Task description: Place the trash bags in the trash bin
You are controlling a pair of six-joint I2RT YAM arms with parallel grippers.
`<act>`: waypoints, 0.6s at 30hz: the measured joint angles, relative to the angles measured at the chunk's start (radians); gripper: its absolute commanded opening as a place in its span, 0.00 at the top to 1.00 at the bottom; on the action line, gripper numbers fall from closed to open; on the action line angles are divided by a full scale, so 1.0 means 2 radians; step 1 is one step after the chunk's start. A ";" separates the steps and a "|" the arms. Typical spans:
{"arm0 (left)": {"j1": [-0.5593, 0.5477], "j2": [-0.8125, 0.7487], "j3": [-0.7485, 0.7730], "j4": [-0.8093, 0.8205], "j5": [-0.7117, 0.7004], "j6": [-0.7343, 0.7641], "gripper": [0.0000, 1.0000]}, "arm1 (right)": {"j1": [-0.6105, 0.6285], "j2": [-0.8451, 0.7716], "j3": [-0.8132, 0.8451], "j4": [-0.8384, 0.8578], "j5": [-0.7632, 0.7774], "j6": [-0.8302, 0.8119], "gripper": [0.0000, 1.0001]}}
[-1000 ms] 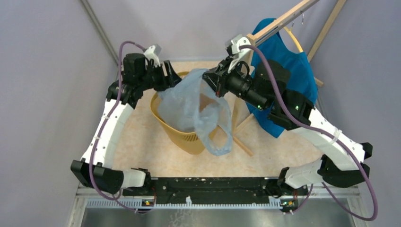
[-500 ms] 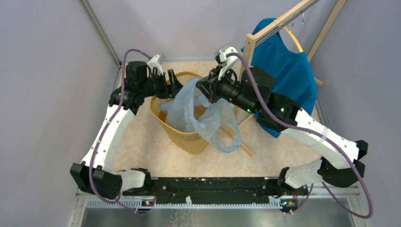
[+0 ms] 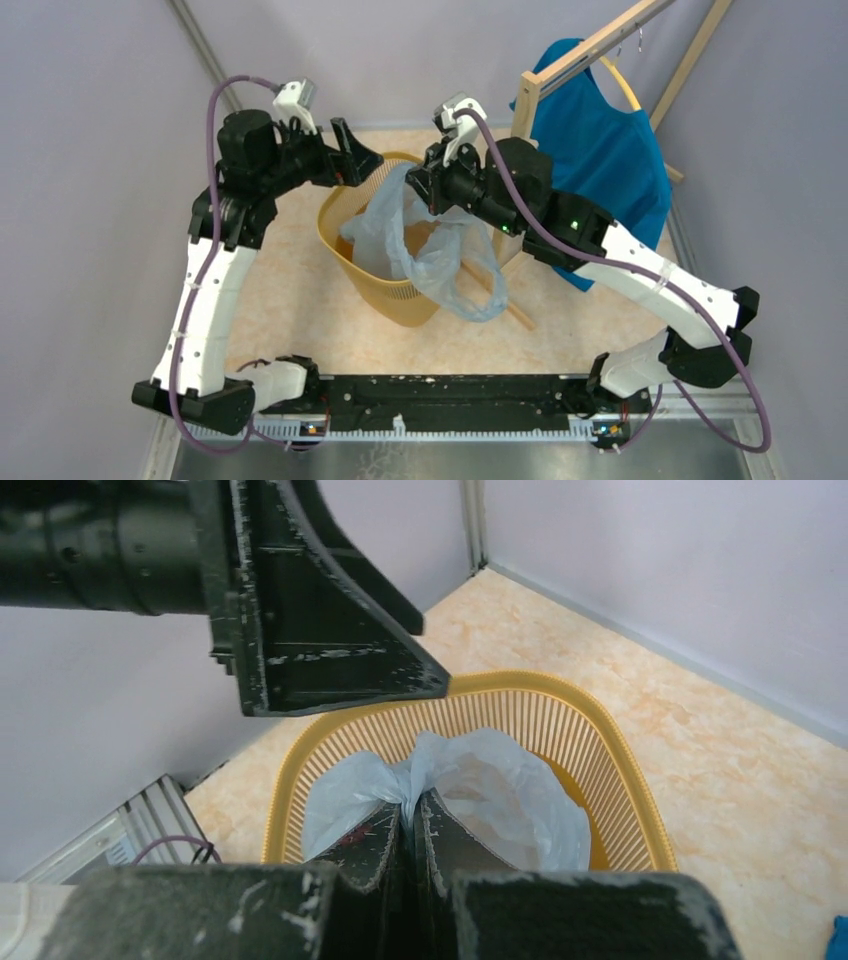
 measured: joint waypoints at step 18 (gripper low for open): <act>0.003 -0.087 -0.165 -0.047 -0.146 0.014 0.21 | -0.013 0.039 0.010 0.021 0.011 -0.008 1.00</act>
